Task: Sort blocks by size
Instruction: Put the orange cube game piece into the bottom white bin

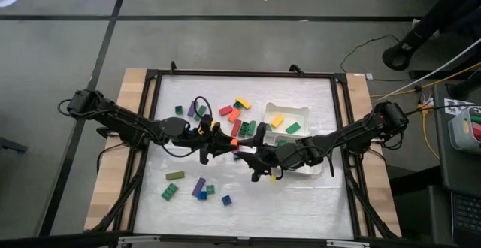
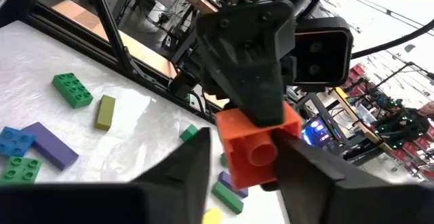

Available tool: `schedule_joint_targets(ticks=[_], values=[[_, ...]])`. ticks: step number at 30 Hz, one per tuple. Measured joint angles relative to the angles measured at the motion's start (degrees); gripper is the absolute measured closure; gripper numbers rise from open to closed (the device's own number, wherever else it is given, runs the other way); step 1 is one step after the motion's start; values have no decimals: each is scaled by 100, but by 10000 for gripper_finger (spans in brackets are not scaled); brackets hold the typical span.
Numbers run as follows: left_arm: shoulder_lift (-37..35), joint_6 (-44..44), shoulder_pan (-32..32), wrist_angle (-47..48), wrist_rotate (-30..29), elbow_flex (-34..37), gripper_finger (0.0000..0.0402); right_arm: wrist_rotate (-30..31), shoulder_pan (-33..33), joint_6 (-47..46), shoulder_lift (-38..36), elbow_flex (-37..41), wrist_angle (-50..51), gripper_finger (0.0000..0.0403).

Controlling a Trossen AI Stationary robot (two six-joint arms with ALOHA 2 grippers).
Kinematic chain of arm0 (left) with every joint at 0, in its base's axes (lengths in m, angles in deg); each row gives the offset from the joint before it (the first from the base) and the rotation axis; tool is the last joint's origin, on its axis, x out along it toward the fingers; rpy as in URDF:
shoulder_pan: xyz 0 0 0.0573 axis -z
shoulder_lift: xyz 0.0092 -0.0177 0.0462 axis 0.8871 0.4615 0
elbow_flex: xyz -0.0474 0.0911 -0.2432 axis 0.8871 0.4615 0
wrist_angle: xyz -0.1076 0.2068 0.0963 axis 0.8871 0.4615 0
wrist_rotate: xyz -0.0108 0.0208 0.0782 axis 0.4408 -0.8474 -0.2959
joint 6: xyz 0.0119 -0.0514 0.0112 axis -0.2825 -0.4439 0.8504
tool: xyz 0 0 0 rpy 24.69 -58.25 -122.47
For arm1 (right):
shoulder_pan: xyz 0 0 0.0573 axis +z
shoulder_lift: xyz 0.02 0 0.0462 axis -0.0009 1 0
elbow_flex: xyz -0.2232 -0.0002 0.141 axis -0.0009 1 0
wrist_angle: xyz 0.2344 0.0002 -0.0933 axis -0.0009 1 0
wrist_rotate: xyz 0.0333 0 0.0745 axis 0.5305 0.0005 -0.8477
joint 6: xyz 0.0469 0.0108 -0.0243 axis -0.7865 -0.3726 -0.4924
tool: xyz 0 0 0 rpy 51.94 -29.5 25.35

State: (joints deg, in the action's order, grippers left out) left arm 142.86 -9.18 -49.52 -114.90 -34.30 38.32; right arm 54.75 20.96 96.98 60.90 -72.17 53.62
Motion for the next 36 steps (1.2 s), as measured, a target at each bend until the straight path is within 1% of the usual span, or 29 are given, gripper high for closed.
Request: schedule_joint_targets(ticks=[3, 4, 7, 10, 14, 17, 21, 24, 27, 29, 31, 34, 36], values=[[0, 75, 0, 21, 30, 0, 263, -17, -4, 32, -3, 0, 44, 310], [0, 124, 2, 27, 44, 0, 263, -24, 1, 52, -3, 0, 56, 316], [0, 276, 0, 30, 95, 1, 257, -47, 3, 61, -3, 0, 123, 316], [16, 361, 0, 102, 125, 0, 240, -12, 73, -81, -14, -10, 339, 316], [17, 369, -6, 514, 133, 0, 215, 138, 195, -436, -29, -9, 868, 306], [3, 533, -36, 906, 153, -2, 203, 332, 313, -689, -98, -4, 1450, 304], [0, 829, -37, 1231, 153, -7, 199, 685, 497, -1286, -238, -2, 2567, 314], [0, 1052, -39, 1337, 135, -7, 199, 740, 625, -2028, -336, 0, 3571, 310], [-2, 1064, -39, 1348, 120, -7, 199, 682, 753, -2967, -412, 0, 4661, 301], [-2, 1074, -39, 1372, 120, -7, 199, 618, 827, -3581, -447, 0, 5389, 299], [-2, 1073, -38, 1386, 119, -7, 199, 418, 876, -4076, -466, 2, 6074, 299], [-2, 1074, -39, 1406, 106, -7, 199, -249, 872, -4545, -466, 9, 6807, 297], [47, 1076, -39, 1430, 52, -7, 199, -734, 850, -4782, -439, 11, 6973, 293]])
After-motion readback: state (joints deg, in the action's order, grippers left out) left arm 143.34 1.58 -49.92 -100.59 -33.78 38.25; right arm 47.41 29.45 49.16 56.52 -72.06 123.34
